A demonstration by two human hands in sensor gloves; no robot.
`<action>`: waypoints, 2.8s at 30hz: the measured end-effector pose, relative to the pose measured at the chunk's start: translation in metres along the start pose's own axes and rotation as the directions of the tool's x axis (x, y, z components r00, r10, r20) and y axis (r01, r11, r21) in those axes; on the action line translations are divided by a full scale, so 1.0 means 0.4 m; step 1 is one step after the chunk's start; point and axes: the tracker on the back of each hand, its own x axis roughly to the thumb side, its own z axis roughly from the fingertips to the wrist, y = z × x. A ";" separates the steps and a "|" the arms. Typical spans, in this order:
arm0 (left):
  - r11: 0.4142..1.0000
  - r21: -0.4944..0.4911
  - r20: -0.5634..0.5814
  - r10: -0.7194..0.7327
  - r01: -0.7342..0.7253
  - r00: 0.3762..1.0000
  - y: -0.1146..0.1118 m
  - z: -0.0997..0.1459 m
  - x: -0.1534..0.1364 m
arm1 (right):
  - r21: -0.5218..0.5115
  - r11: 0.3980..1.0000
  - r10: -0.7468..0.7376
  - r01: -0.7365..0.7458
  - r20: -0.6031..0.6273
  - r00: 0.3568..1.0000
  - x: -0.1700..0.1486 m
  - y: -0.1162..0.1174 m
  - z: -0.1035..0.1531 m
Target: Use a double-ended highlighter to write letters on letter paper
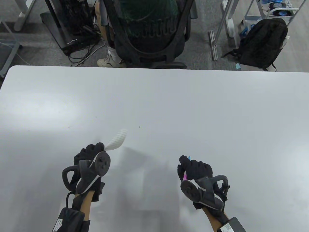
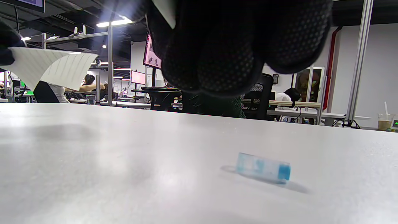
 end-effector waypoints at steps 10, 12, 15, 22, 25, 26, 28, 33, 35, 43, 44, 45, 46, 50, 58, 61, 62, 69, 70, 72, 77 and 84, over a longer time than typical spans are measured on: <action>0.992 -0.080 0.407 -0.058 0.099 0.912 -0.027 0.084 0.168 | 0.012 1.000 -0.005 0.005 -0.010 1.000 -0.007 0.000 0.001; 0.988 -0.097 0.431 -0.070 0.123 0.900 -0.041 0.090 0.182 | 0.014 1.000 -0.003 0.003 -0.009 1.000 -0.008 0.001 0.001; 0.974 -0.134 0.485 -0.096 0.182 0.869 -0.072 0.097 0.207 | 0.021 1.000 -0.002 0.002 -0.006 1.000 -0.008 0.001 0.000; 0.942 -0.159 0.536 -0.168 0.294 0.828 -0.107 0.105 0.231 | 0.024 1.000 0.001 -0.001 -0.002 1.000 -0.007 0.002 -0.001; 0.922 -0.176 0.547 -0.199 0.344 0.813 -0.115 0.106 0.237 | 0.028 1.000 0.003 -0.003 -0.001 1.000 -0.006 0.002 -0.001; 0.915 -0.182 0.551 -0.208 0.360 0.808 -0.117 0.106 0.238 | 0.029 1.000 0.005 -0.005 0.000 1.000 -0.005 0.002 -0.001; 0.907 -0.187 0.557 -0.218 0.377 0.801 -0.116 0.106 0.241 | 0.029 1.000 0.007 -0.007 0.000 1.000 -0.005 0.002 -0.001; 0.874 -0.250 0.567 -0.218 0.417 0.795 -0.116 0.096 0.249 | 0.034 0.999 0.008 -0.008 0.000 1.000 -0.006 0.002 -0.002; 0.876 -0.243 0.568 -0.220 0.417 0.793 -0.115 0.094 0.250 | 0.036 0.999 0.008 -0.008 -0.001 1.000 -0.006 0.003 -0.001; 0.907 -0.227 0.545 -0.183 0.354 0.818 -0.104 0.090 0.238 | 0.039 0.999 0.004 -0.004 0.001 1.000 -0.007 0.005 -0.001; 0.911 -0.238 0.535 -0.166 0.337 0.828 -0.103 0.089 0.235 | 0.040 0.999 0.003 -0.003 0.004 1.000 -0.007 0.005 -0.001; 0.919 -0.231 0.524 -0.159 0.320 0.836 -0.103 0.088 0.233 | 0.038 0.999 0.003 -0.003 0.006 1.000 -0.006 0.005 -0.001; 0.927 -0.216 0.519 -0.158 0.308 0.840 -0.105 0.088 0.233 | 0.036 0.999 0.006 -0.006 0.009 1.000 -0.005 0.005 -0.001; 0.917 -0.204 0.520 -0.196 0.343 0.832 -0.119 0.089 0.242 | 0.021 0.999 0.033 -0.034 0.032 0.999 0.001 0.003 -0.002; 0.917 -0.209 0.516 -0.191 0.339 0.835 -0.137 0.090 0.246 | 0.015 1.000 0.020 -0.021 0.052 0.998 0.001 -0.003 -0.003; 0.925 -0.210 0.509 -0.171 0.315 0.844 -0.138 0.091 0.239 | 0.002 1.000 0.003 -0.003 0.080 0.997 0.014 -0.014 -0.003; 0.928 -0.211 0.506 -0.166 0.308 0.846 -0.138 0.091 0.238 | 0.012 1.000 -0.004 0.003 0.101 0.995 0.024 -0.018 -0.003; 0.933 -0.215 0.499 -0.150 0.289 0.854 -0.138 0.092 0.234 | 0.090 0.979 -0.200 0.183 0.247 0.948 0.103 -0.021 -0.002; 0.934 -0.215 0.498 -0.147 0.286 0.855 -0.139 0.092 0.233 | 0.097 0.977 -0.210 0.190 0.267 0.941 0.112 -0.019 -0.002; 0.934 -0.213 0.499 -0.148 0.286 0.854 -0.139 0.092 0.231 | 0.113 0.971 -0.237 0.212 0.297 0.925 0.131 -0.012 -0.001; 0.936 -0.219 0.497 -0.137 0.277 0.857 -0.139 0.092 0.229 | 0.180 0.953 -0.290 0.244 0.304 0.908 0.157 0.016 -0.018; 0.942 -0.227 0.487 -0.110 0.247 0.866 -0.139 0.088 0.224 | 0.239 0.933 -0.330 0.269 0.275 0.903 0.163 0.055 -0.036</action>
